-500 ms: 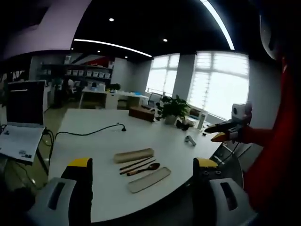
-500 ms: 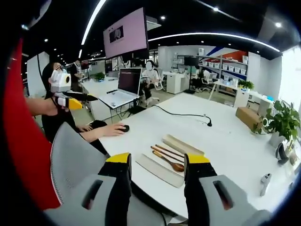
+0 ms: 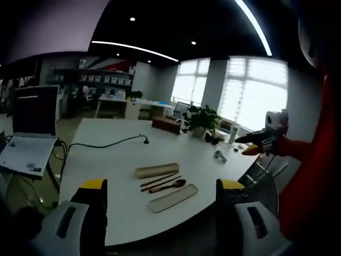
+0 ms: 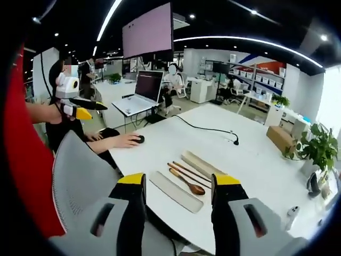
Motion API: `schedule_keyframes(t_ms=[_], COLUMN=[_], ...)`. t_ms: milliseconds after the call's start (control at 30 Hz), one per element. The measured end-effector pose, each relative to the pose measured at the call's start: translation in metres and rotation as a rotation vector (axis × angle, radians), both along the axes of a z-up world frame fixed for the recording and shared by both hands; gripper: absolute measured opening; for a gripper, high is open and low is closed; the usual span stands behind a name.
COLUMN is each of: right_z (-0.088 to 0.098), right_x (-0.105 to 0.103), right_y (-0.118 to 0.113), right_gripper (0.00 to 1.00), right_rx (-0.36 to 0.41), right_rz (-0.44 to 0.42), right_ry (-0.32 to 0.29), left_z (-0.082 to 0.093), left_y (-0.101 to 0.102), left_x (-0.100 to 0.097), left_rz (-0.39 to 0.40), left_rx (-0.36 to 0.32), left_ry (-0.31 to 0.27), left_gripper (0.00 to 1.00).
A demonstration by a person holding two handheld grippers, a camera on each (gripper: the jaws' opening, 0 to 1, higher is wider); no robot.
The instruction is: Arrange the utensils inside the cutlery case until each visible utensil rests in its matching compartment.
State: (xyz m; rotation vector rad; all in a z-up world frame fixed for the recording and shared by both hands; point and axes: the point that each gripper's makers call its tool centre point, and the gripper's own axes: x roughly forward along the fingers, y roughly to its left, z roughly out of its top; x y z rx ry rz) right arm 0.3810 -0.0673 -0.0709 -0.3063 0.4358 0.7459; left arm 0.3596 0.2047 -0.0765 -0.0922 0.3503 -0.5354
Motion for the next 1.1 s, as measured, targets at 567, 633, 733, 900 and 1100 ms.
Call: schedule_keyframes(t_ms=[567,633,733,900,1100], right_z=[0.01,0.009,0.008,0.008,0.0], right_x=[0.007,0.006,0.007,0.008,0.005], right_y=[0.014,0.016,0.015,0.017,0.021], right_gripper=[0.45,0.44,0.46,0.44,0.44], right_rx=[-0.02,-0.026,-0.037,-0.049,-0.069], right_rz=[0.06,0.073,0.078,0.078,0.094], right_ry=[0.003,0.009,0.006,-0.006,-0.001], left_z=[-0.002,-0.001,-0.002,-0.005,-0.009], left_y=[-0.003,-0.003,-0.004,-0.006,-0.005], left_x=[0.008,0.009,0.008,0.002,-0.002], left_rz=[-0.016,-0.01,-0.006,-0.016,-0.014], left_rx=[-0.001,-0.01,-0.021,-0.011,-0.008], left_ry=[-0.013,-0.018,-0.017,-0.01,0.003], left_gripper=[0.84,0.85,0.87,0.87,0.87])
